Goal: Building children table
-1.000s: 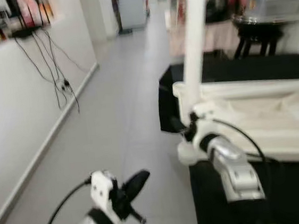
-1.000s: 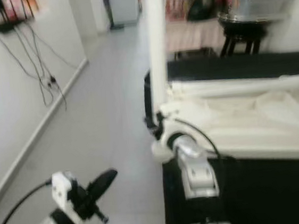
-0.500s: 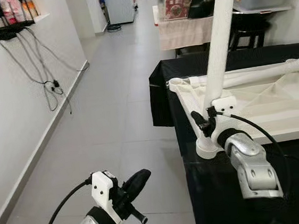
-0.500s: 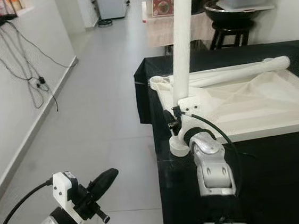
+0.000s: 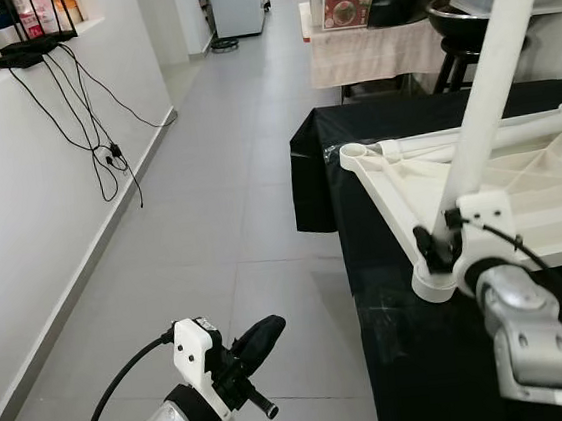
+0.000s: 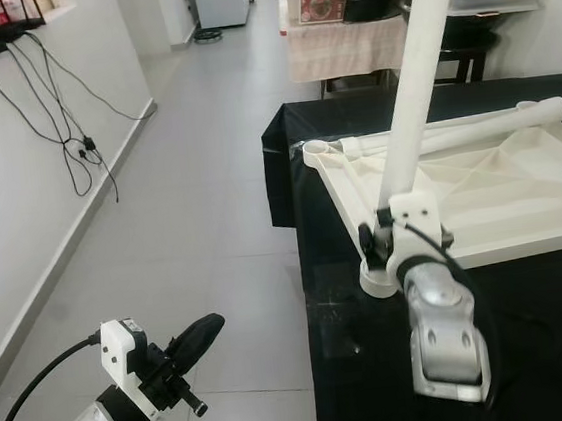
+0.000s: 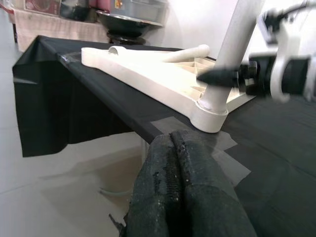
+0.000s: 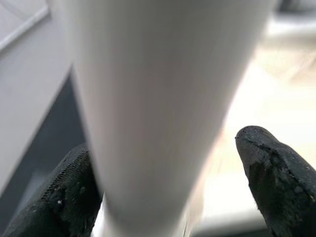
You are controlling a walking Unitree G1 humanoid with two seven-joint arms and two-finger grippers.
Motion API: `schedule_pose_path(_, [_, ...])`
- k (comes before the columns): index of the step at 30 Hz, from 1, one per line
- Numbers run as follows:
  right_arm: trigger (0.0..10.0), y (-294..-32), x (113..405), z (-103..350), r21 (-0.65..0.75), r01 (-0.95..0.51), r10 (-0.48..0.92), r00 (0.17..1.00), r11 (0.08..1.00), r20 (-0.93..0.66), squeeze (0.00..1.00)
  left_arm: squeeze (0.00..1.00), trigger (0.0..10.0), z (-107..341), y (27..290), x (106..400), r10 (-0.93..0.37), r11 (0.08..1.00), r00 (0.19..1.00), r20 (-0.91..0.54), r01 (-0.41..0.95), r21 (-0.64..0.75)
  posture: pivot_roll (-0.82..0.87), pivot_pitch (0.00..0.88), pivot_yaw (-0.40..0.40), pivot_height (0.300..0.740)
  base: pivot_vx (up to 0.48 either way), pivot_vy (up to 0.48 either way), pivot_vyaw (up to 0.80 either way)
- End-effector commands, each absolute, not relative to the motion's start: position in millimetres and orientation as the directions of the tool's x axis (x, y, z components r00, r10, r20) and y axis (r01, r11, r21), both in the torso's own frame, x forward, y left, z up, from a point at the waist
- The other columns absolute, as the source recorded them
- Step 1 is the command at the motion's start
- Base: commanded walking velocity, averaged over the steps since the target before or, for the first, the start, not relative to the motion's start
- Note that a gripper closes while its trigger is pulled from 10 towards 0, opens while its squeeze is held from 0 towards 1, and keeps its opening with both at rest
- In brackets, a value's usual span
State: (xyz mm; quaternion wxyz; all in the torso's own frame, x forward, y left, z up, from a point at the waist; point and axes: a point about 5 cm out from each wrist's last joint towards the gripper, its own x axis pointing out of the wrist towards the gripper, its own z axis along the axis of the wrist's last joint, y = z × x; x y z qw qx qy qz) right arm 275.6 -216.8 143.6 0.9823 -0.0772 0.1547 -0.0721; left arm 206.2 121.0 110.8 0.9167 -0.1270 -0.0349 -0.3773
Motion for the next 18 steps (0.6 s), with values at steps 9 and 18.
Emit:
schedule_pose_path(9, [10.0, -210.1, 236.9, 115.5, 0.085, -0.076, 0.105, 0.899, 0.994, -0.425, 0.79, 0.0, 10.0, 117.2, 146.1, 213.1, -0.546, 0.797, 0.823, 0.157, 0.568, -0.205, -0.12, 0.0, 0.012, 0.74, 0.0, 0.0, 0.0])
schedule_pose_path(18, [10.0, -181.9, 193.5, 119.5, 0.244, -0.565, 0.613, 0.685, 0.788, -0.394, 0.0, 0.0, 10.0, 117.8, 169.8, 222.9, -0.341, 0.905, 0.931, 0.131, 0.363, -0.222, -0.14, 0.002, 0.036, 0.74, 0.0, 0.0, 0.0])
